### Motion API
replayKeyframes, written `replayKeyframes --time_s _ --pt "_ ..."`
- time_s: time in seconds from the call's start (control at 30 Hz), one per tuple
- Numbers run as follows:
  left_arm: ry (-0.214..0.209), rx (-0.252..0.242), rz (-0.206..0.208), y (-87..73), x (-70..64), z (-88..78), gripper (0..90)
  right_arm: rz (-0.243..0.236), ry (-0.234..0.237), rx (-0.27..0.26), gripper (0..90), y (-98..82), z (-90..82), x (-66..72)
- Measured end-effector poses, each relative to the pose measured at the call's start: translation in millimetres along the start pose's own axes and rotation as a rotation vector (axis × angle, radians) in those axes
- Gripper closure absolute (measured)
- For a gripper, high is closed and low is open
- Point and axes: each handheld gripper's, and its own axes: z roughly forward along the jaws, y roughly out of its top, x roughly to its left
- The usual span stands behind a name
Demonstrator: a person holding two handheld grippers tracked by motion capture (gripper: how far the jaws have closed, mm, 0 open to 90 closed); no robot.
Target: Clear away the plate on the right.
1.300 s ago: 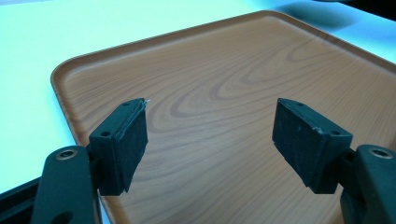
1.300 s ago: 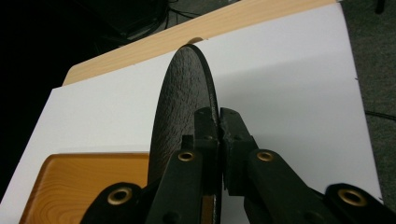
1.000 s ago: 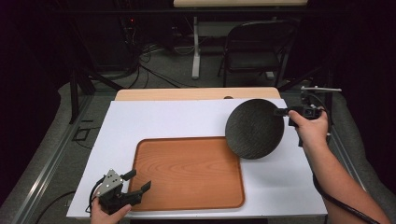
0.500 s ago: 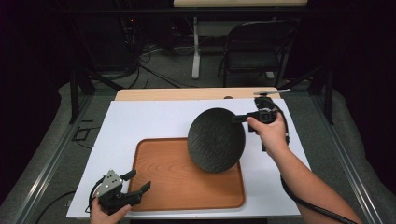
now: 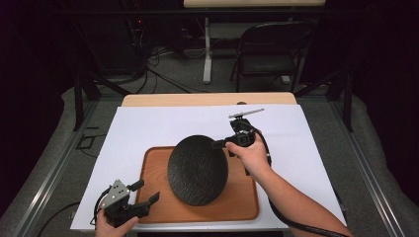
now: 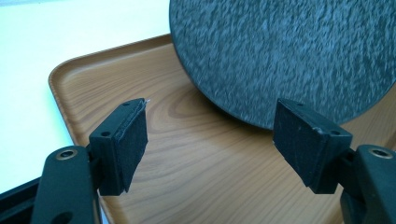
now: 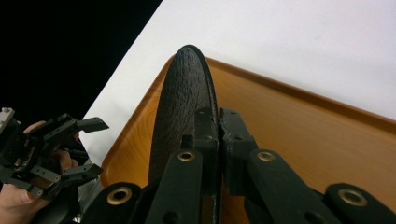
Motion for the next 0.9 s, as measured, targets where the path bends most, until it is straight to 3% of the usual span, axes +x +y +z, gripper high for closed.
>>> replayKeyframes --time_s 0.27,0.9 --pt "0.000 -0.008 -0.006 -0.4 -0.2 -0.4 26.4 -0.027 -0.018 0.018 86.1 -8.2 10.1 5.2" --pt "0.000 -0.002 -0.004 -0.2 0.0 -0.6 26.4 -0.039 -0.047 0.011 86.7 -14.7 7.5 3.3"
